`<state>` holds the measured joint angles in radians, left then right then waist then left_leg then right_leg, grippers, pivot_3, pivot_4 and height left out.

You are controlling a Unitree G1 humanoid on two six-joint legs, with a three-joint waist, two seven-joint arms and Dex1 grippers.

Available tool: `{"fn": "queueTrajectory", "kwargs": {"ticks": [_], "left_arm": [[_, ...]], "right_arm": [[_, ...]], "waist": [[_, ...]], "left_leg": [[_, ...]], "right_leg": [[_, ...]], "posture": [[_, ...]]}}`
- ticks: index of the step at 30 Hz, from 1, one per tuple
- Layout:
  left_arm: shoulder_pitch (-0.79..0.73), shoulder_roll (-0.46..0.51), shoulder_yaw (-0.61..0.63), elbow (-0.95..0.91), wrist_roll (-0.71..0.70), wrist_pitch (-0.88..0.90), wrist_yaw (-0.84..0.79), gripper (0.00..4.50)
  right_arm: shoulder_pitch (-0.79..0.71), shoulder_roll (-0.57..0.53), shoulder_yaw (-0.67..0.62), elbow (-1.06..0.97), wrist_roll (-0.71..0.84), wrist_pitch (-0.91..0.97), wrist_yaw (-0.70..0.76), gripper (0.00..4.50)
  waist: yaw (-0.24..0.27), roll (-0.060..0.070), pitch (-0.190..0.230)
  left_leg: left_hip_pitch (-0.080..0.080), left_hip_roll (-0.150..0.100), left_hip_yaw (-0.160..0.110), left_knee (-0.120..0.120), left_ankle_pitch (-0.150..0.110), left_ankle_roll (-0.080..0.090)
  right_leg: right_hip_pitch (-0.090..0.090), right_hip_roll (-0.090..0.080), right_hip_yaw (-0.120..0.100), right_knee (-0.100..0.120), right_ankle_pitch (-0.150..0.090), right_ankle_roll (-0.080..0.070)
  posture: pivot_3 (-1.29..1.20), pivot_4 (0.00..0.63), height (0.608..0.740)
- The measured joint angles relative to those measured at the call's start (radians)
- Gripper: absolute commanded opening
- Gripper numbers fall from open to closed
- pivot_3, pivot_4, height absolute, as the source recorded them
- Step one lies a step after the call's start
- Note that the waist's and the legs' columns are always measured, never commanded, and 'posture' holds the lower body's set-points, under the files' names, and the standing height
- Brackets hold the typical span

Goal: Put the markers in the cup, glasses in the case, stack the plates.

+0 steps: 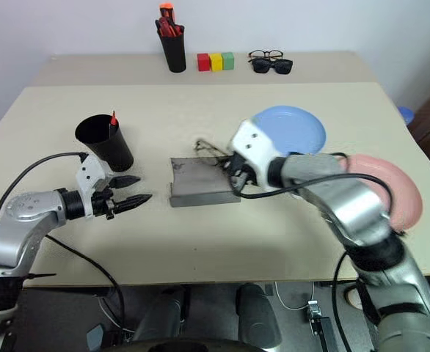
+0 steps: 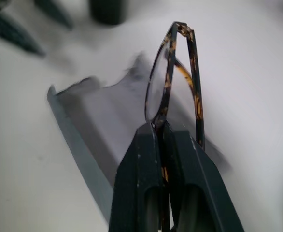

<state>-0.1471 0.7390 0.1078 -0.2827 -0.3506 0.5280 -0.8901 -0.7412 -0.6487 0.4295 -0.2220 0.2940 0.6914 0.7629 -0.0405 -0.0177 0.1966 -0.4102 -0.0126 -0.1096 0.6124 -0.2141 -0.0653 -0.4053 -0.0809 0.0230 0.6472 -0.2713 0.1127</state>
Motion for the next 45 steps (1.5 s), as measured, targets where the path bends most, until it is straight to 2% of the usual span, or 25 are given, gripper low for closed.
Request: {"fn": "queueTrajectory", "kwargs": {"ticks": [3,8,11,14,15,17,21,24,27,30,37,40,45], "left_arm": [[0.031,0.000,0.024,-0.069,-0.023,0.029,0.031,2.91],[0.071,0.000,0.041,-0.141,-0.045,0.058,0.070,2.91],[0.073,0.000,0.042,-0.161,-0.055,0.061,0.086,2.91],[0.064,0.000,0.042,-0.162,-0.062,0.064,0.096,2.91],[0.048,-0.004,0.043,-0.159,-0.072,0.072,0.100,2.66],[-0.009,-0.029,0.043,-0.140,-0.091,0.082,0.111,2.06],[-0.175,-0.082,0.002,-0.062,-0.103,0.104,0.137,0.05],[-0.401,-0.197,-0.138,0.118,-0.001,0.113,0.216,0.05],[-0.574,-0.282,-0.227,0.302,0.062,0.155,0.252,0.05],[-0.686,-0.339,-0.263,0.482,0.087,0.215,0.260,0.05],[-0.809,-0.388,-0.346,0.765,0.152,0.217,0.170,0.05],[-0.810,-0.376,-0.368,0.795,0.166,0.200,0.097,0.05],[-0.805,-0.346,-0.382,0.761,0.168,0.196,-0.013,0.05]], "right_arm": [[-0.069,0.042,0.081,0.201,-0.076,-0.192,0.158,0.06],[-0.091,0.068,0.103,0.390,-0.124,-0.359,0.347,0.06],[-0.101,0.090,0.100,0.424,-0.128,-0.393,0.413,0.98],[-0.106,0.118,0.078,0.451,-0.149,-0.411,0.422,2.38],[-0.106,0.128,0.068,0.457,-0.156,-0.413,0.413,2.95],[-0.108,0.143,0.045,0.464,-0.165,-0.413,0.387,2.97],[-0.098,0.127,-0.023,0.401,-0.167,-0.394,0.352,2.97],[0.003,0.054,-0.130,0.203,-0.134,-0.322,0.320,2.97],[0.148,-0.008,-0.205,-0.002,-0.092,-0.230,0.287,2.97],[0.284,-0.043,-0.267,-0.154,-0.062,-0.122,0.234,2.97],[0.542,-0.066,-0.454,-0.453,0.042,0.090,0.097,2.97],[0.611,-0.076,-0.500,-0.493,0.062,0.134,0.057,2.97],[0.628,-0.076,-0.530,-0.523,0.083,0.154,0.005,2.97]], "waist": [[0.001,-0.001,0.000],[-0.001,0.000,0.000],[-0.006,0.000,0.000],[-0.003,0.000,0.000],[-0.003,0.000,0.000],[0.001,0.000,0.000],[0.010,0.000,0.000],[0.041,-0.001,0.000],[0.040,-0.002,0.000],[0.024,-0.001,0.000],[0.004,-0.001,0.000],[0.000,-0.001,0.000],[0.000,-0.001,0.000]], "left_leg": [[0.000,-0.001,0.000,0.000,0.000,0.000],[0.000,-0.001,-0.001,0.000,0.000,0.000],[0.002,0.000,-0.001,0.000,0.000,0.000],[0.002,0.000,-0.001,0.001,0.000,0.000],[0.002,0.000,-0.001,0.001,0.000,0.000],[0.001,-0.001,-0.001,0.001,0.000,-0.001],[0.001,-0.002,-0.002,0.002,0.001,-0.001],[0.000,-0.004,-0.005,0.003,0.001,-0.001],[0.000,-0.005,-0.004,0.003,0.000,-0.001],[-0.001,-0.005,-0.004,0.002,0.000,-0.001],[0.000,-0.005,-0.003,0.003,0.000,-0.001],[0.000,-0.005,-0.003,0.003,0.000,-0.001],[0.000,-0.005,-0.003,0.003,0.000,-0.001]], "right_leg": [[0.000,-0.001,0.000,0.000,0.000,0.001],[0.000,0.000,0.000,0.001,0.000,0.000],[0.000,0.000,0.000,0.002,0.000,0.000],[0.000,0.001,0.000,0.002,0.000,0.000],[0.000,0.001,0.000,0.002,0.000,0.000],[0.001,0.001,0.000,0.002,0.000,0.000],[0.001,0.000,0.000,0.002,0.001,0.001],[0.003,-0.001,-0.002,0.001,0.001,0.003],[0.003,-0.002,-0.001,0.000,0.001,0.004],[0.001,-0.002,0.000,0.001,0.000,0.004],[0.002,-0.002,0.001,0.002,0.000,0.005],[0.002,-0.002,0.001,0.002,0.000,0.005],[0.002,-0.002,0.001,0.002,0.000,0.005]], "posture": [[0.00,0.150,0.740],[0.00,0.150,0.740],[0.00,0.150,0.740],[0.00,0.150,0.740],[0.00,0.150,0.740],[0.00,0.150,0.740],[0.00,0.150,0.740],[0.00,0.150,0.740],[0.00,0.150,0.740],[0.00,0.150,0.740],[0.00,0.150,0.740],[0.00,0.150,0.740],[0.00,0.150,0.740]]}}
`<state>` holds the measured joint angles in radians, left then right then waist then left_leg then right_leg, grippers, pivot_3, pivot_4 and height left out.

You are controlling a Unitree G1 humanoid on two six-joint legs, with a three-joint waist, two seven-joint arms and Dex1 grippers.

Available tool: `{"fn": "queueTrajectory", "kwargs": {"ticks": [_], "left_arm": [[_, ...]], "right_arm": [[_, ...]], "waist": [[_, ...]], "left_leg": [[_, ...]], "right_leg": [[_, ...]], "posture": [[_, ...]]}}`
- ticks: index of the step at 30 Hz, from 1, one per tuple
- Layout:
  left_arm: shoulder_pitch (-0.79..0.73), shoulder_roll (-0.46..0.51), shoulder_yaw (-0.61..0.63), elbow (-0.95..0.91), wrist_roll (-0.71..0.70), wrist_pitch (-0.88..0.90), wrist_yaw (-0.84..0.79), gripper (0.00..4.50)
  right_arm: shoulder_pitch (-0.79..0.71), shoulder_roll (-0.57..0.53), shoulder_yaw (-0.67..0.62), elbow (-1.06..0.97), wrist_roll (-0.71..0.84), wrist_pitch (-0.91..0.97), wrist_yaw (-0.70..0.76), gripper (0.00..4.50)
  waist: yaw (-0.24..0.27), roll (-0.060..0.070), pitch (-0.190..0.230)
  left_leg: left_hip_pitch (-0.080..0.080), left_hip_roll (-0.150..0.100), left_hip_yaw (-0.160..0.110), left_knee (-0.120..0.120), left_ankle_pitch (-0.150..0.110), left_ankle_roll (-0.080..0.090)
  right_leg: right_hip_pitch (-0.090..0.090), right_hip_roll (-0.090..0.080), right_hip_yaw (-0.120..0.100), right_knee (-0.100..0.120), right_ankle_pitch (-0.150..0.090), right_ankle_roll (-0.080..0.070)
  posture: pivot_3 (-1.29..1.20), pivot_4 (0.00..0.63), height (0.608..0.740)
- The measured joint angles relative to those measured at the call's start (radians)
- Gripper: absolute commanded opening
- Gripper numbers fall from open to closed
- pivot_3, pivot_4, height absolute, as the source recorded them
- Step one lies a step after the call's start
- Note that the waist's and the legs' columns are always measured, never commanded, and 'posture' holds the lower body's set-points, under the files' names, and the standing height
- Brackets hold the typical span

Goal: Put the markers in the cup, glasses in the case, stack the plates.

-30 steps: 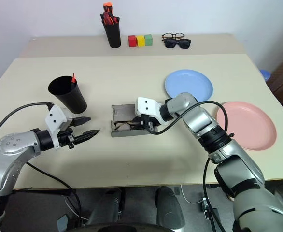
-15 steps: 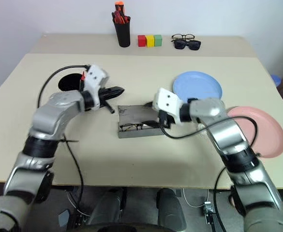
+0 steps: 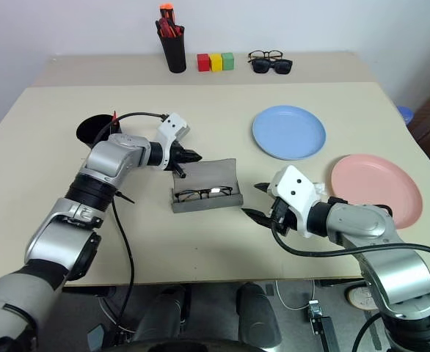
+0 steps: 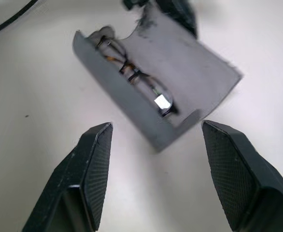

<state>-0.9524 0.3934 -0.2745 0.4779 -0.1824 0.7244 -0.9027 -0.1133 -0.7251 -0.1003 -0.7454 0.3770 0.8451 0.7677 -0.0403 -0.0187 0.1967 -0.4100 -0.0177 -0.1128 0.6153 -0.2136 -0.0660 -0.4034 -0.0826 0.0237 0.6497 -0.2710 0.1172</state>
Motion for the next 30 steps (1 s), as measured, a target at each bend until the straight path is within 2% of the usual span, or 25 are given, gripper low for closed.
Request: {"fn": "queueTrajectory", "kwargs": {"ticks": [9,13,17,22,28,30], "left_arm": [[0.101,0.070,-0.009,-0.225,-0.005,0.039,-0.069,0.05],[0.239,0.149,-0.006,-0.466,-0.048,0.080,-0.101,0.05],[0.312,0.193,-0.003,-0.595,-0.072,0.083,-0.117,0.05],[0.370,0.179,0.035,-0.654,-0.092,0.010,-0.093,0.05],[0.404,0.155,0.136,-0.661,-0.127,-0.050,-0.033,0.05],[0.421,0.157,0.150,-0.671,-0.135,-0.048,-0.019,0.00]], "right_arm": [[-0.034,-0.004,0.009,0.028,0.000,-0.019,-0.028,2.97],[-0.082,-0.010,0.031,0.110,-0.018,-0.053,-0.035,2.97],[-0.123,-0.011,0.065,0.200,-0.060,-0.083,-0.057,2.97],[-0.242,-0.009,0.158,0.421,-0.201,-0.139,-0.138,2.97],[-0.392,0.028,0.302,0.796,-0.412,-0.328,-0.229,2.97],[-0.422,0.045,0.320,0.867,-0.442,-0.386,-0.235,2.46]], "waist": [[0.000,0.000,0.000],[-0.004,0.000,0.000],[0.005,0.000,0.000],[0.006,0.000,0.000],[-0.002,0.001,0.000],[-0.003,0.001,0.000]], "left_leg": [[0.000,0.000,0.000,0.000,0.000,0.000],[0.001,0.001,0.000,-0.001,0.000,0.000],[0.001,0.001,0.001,0.000,0.000,0.000],[0.001,0.000,0.001,0.000,0.000,0.000],[0.001,0.000,0.001,-0.001,0.000,0.000],[0.001,0.001,0.002,0.000,0.000,0.000]], "right_leg": [[0.000,0.000,0.000,0.000,0.000,0.000],[0.000,0.000,0.001,0.000,0.000,0.000],[0.001,0.000,0.001,0.000,0.000,0.000],[0.001,0.000,0.001,-0.001,0.000,0.000],[0.000,0.000,0.001,0.000,0.000,0.000],[0.000,0.000,0.001,0.000,0.000,0.000]], "posture": [[0.00,0.150,0.740],[0.00,0.150,0.740],[0.00,0.150,0.740],[0.00,0.150,0.740],[0.00,0.150,0.740],[0.00,0.150,0.740]]}}
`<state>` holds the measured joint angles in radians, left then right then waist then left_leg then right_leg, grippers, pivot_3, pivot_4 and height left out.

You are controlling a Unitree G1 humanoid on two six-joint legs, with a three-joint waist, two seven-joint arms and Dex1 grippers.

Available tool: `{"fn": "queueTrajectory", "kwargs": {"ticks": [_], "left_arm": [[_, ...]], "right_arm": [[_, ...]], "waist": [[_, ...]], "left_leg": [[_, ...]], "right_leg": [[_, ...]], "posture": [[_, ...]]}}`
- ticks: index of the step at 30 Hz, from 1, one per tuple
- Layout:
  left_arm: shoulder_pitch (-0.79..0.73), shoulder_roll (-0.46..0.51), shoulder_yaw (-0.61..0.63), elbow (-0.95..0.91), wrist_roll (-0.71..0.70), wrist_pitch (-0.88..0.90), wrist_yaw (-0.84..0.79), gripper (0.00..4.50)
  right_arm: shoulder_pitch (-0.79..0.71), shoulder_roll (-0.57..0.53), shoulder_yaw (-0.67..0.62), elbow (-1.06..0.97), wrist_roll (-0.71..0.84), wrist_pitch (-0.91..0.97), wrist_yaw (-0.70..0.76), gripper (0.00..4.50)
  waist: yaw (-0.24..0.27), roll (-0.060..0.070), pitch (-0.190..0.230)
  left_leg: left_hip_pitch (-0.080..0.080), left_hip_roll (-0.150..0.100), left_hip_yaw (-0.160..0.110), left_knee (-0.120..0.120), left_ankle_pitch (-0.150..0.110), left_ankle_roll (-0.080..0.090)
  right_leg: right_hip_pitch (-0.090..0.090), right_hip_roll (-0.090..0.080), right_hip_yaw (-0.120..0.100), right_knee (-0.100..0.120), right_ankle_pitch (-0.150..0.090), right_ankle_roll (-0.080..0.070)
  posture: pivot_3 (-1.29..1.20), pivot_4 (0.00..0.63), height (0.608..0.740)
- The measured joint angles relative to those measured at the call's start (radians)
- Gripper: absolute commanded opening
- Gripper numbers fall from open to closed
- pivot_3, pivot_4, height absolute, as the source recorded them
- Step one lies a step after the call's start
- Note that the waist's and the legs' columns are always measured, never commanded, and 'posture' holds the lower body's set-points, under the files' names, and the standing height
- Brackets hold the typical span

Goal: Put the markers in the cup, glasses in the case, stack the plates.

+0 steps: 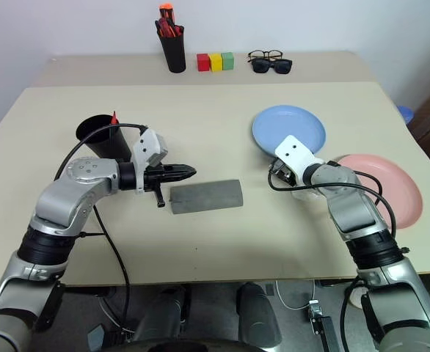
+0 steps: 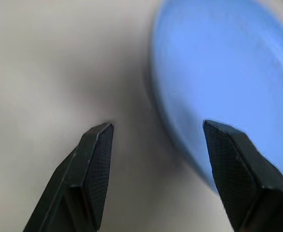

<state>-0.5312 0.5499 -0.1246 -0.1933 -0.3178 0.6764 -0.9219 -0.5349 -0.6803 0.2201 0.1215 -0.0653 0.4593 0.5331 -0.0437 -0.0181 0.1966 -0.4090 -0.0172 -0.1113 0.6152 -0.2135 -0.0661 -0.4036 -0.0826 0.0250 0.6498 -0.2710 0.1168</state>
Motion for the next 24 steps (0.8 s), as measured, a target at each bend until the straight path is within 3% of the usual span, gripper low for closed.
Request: {"fn": "queueTrajectory", "kwargs": {"ticks": [2,5,10,13,18,21,24], "left_arm": [[0.019,-0.001,0.012,-0.027,-0.014,0.009,0.019,0.00],[0.046,0.008,0.035,-0.049,-0.024,0.013,0.040,0.00],[0.067,0.010,0.048,-0.057,-0.045,0.014,0.063,0.00],[0.063,0.002,0.052,-0.054,-0.048,-0.007,0.075,0.00],[0.031,-0.021,0.047,0.009,-0.044,-0.083,0.055,0.00],[0.015,-0.039,0.037,0.063,-0.055,-0.123,0.010,0.00],[0.002,-0.054,0.028,0.099,-0.061,-0.151,-0.017,0.00]], "right_arm": [[-0.046,0.019,0.015,0.095,-0.037,-0.060,-0.015,1.70],[-0.056,0.030,0.022,0.147,-0.070,-0.124,-0.021,0.14],[-0.051,0.021,0.023,0.122,-0.130,-0.176,-0.045,0.06],[0.030,-0.037,-0.031,-0.038,-0.135,-0.138,-0.028,0.06],[0.304,-0.194,-0.351,-0.447,-0.028,0.073,0.112,0.06],[0.515,-0.230,-0.559,-0.645,0.021,0.215,0.212,0.06],[0.638,-0.233,-0.665,-0.724,0.039,0.294,0.258,0.06]], "waist": [[-0.001,0.000,0.000],[0.002,0.000,0.000],[0.004,0.000,0.000],[0.012,0.001,0.000],[0.037,0.001,0.000],[0.035,0.000,0.000],[0.022,0.002,-0.001]], "left_leg": [[0.000,0.000,0.001,0.000,0.000,0.000],[0.000,0.000,0.000,0.000,0.000,0.000],[0.000,0.000,0.000,0.000,0.000,0.000],[-0.001,0.000,0.000,0.000,0.000,0.000],[-0.001,-0.001,0.000,0.000,0.000,0.000],[0.000,-0.001,0.000,0.001,0.000,0.001],[0.003,0.000,0.001,0.001,0.000,0.001]], "right_leg": [[0.000,0.000,0.000,0.000,0.000,0.000],[0.000,0.000,0.000,0.000,0.000,0.000],[0.000,0.000,0.000,0.000,0.000,0.000],[0.000,0.000,0.000,0.000,0.000,0.000],[0.001,-0.001,0.000,-0.002,0.000,0.000],[0.004,-0.001,-0.001,-0.002,0.000,0.001],[0.005,-0.001,0.001,-0.002,0.000,0.000]], "posture": [[0.00,0.150,0.740],[0.00,0.150,0.740],[0.00,0.150,0.740],[0.00,0.150,0.740],[0.00,0.150,0.740],[0.00,0.150,0.740],[0.00,0.150,0.740]]}}
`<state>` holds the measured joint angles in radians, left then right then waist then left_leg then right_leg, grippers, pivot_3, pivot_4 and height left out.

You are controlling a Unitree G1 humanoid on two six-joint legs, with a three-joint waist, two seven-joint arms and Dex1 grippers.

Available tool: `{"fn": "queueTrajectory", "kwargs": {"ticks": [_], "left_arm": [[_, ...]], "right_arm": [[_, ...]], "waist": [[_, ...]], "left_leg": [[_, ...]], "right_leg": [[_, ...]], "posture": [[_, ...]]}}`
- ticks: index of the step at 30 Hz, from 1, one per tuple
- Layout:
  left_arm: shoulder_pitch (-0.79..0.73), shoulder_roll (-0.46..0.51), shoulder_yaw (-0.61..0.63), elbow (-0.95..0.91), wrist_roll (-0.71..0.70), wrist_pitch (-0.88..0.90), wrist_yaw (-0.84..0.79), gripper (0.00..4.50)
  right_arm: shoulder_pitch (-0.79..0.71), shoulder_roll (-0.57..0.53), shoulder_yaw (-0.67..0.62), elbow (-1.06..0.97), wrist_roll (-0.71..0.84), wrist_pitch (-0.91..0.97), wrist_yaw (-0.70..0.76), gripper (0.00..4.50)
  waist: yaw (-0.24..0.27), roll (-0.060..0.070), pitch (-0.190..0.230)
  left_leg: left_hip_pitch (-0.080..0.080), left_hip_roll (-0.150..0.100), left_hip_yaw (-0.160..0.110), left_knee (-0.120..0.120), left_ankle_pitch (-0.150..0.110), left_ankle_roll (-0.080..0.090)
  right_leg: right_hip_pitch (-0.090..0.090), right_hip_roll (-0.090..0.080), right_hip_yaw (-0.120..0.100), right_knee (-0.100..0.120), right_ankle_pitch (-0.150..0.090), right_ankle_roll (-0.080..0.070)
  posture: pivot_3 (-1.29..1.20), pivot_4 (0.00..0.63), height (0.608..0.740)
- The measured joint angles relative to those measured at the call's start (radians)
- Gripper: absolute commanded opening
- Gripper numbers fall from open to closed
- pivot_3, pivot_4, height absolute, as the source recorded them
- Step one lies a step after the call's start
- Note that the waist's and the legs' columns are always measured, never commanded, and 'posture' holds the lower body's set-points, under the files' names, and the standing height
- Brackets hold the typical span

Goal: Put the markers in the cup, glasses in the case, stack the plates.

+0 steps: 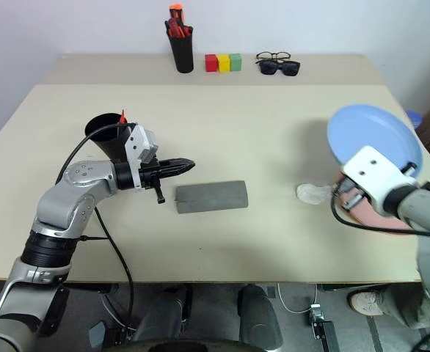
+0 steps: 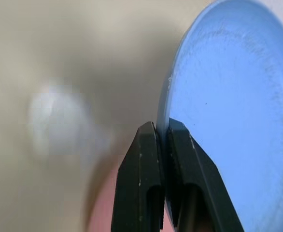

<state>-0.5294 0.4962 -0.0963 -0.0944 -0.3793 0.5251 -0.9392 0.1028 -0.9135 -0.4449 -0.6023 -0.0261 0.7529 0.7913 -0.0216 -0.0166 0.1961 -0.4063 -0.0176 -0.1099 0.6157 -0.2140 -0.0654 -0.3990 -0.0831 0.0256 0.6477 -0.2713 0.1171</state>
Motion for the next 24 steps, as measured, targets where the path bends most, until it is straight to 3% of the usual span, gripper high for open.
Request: {"fn": "queueTrajectory", "kwargs": {"ticks": [3,6,12,17,20,23,24], "left_arm": [[-0.023,-0.022,-0.026,0.047,0.010,-0.038,-0.020,0.00],[-0.032,-0.031,-0.048,0.063,0.027,-0.059,-0.020,0.00],[0.003,-0.004,-0.033,0.022,0.021,-0.051,-0.011,0.00],[0.089,0.049,0.012,-0.064,0.009,-0.007,0.028,0.00],[0.120,0.062,0.038,-0.116,-0.006,0.022,0.052,0.00],[0.147,0.066,0.050,-0.155,-0.023,0.044,0.072,0.00],[0.148,0.066,0.051,-0.160,-0.026,0.052,0.076,0.00]], "right_arm": [[0.096,0.014,-0.036,-0.030,0.004,0.027,0.011,1.06],[0.107,0.029,-0.004,-0.030,0.004,0.004,-0.006,2.39],[0.014,0.058,0.210,-0.012,-0.001,-0.101,-0.043,2.39],[-0.105,0.080,0.388,0.168,-0.068,-0.185,-0.104,2.39],[-0.147,0.075,0.433,0.256,-0.114,-0.239,-0.136,1.60],[-0.152,0.067,0.437,0.308,-0.131,-0.268,-0.139,0.05],[-0.152,0.067,0.437,0.311,-0.132,-0.274,-0.139,0.05]], "waist": [[0.001,0.000,0.000],[0.001,0.000,0.000],[0.004,0.000,0.000],[0.004,0.000,0.000],[0.009,0.000,0.000],[0.009,0.000,0.000],[0.009,0.000,0.000]], "left_leg": [[0.001,0.001,0.000,0.001,0.000,0.000],[0.001,0.001,0.000,0.001,0.000,0.000],[0.000,0.001,0.000,0.000,0.000,0.000],[0.000,0.000,-0.001,0.000,0.000,0.000],[0.000,0.000,-0.001,0.000,0.000,0.000],[0.000,0.000,-0.001,0.000,0.000,0.000],[0.000,0.000,-0.001,0.000,0.000,0.000]], "right_leg": [[0.002,0.001,0.000,0.000,0.000,0.000],[0.002,0.001,0.000,0.000,0.000,0.000],[0.001,0.001,0.000,0.000,0.000,0.000],[0.001,0.000,0.000,-0.001,0.000,0.000],[0.001,0.000,0.000,-0.001,0.000,0.000],[0.001,0.000,-0.001,-0.001,0.000,0.000],[0.001,0.000,-0.001,-0.001,0.000,0.000]], "posture": [[0.00,0.150,0.740],[0.00,0.150,0.740],[0.00,0.150,0.740],[0.00,0.150,0.740],[0.00,0.150,0.740],[0.00,0.150,0.740],[0.00,0.150,0.740]]}}
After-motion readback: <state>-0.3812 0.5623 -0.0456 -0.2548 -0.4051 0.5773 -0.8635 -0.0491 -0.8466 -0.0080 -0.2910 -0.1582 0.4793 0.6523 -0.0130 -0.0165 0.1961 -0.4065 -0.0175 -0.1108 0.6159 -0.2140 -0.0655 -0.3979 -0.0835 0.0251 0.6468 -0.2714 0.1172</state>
